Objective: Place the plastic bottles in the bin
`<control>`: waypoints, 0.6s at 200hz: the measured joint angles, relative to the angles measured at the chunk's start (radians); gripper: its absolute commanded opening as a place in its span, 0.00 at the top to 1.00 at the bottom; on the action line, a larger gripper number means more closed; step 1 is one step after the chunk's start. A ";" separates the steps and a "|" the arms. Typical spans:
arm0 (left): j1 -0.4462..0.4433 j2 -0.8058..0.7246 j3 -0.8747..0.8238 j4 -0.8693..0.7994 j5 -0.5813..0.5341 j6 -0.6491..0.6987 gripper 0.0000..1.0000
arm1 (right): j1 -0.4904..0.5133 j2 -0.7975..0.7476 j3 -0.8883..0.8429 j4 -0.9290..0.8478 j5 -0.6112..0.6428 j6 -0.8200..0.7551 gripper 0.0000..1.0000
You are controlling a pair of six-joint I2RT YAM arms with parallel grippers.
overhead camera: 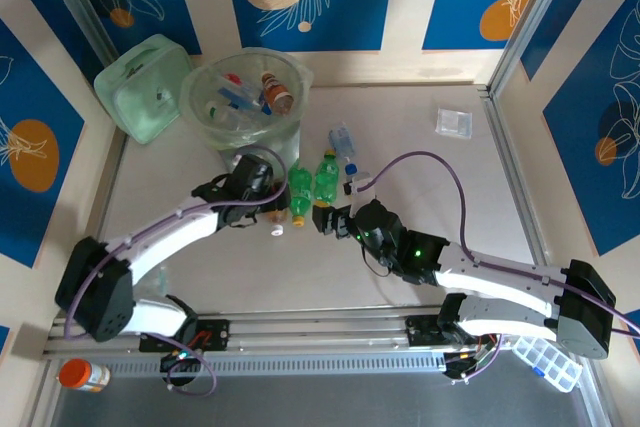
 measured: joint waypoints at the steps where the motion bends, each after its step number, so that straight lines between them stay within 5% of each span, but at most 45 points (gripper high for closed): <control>1: 0.000 0.003 0.000 0.002 0.000 -0.001 0.04 | 0.000 0.000 0.000 0.000 0.000 0.000 0.15; 44: 0.000 0.185 0.041 0.055 -0.028 0.019 0.05 | -0.002 -0.013 -0.002 -0.006 0.001 0.002 0.15; 120: 0.024 0.287 0.041 0.110 -0.034 0.026 0.20 | -0.005 -0.041 -0.007 -0.011 0.000 0.016 0.15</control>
